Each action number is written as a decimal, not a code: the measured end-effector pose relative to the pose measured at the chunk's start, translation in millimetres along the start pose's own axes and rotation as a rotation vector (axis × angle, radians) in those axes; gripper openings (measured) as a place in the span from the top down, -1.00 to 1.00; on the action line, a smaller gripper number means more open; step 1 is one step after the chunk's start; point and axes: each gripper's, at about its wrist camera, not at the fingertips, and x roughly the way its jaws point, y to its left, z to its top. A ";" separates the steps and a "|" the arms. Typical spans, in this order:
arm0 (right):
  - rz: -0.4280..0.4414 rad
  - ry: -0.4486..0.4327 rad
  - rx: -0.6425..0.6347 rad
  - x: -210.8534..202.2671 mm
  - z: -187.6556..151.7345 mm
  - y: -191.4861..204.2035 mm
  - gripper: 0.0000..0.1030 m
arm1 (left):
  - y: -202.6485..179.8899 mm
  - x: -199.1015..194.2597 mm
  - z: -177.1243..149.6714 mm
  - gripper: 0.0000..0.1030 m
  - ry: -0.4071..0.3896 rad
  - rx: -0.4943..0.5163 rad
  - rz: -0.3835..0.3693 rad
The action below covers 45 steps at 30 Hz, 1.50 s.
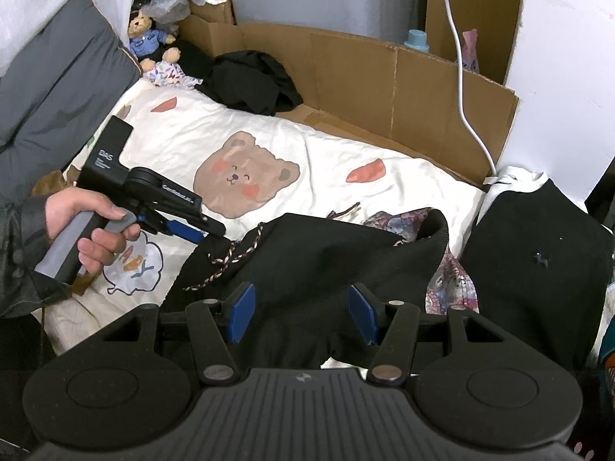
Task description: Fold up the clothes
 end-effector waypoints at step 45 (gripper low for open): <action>0.007 0.025 0.014 8.4 -1.4 -6.2 -0.15 | -60.5 -39.4 -8.2 0.86 -0.095 0.086 -0.202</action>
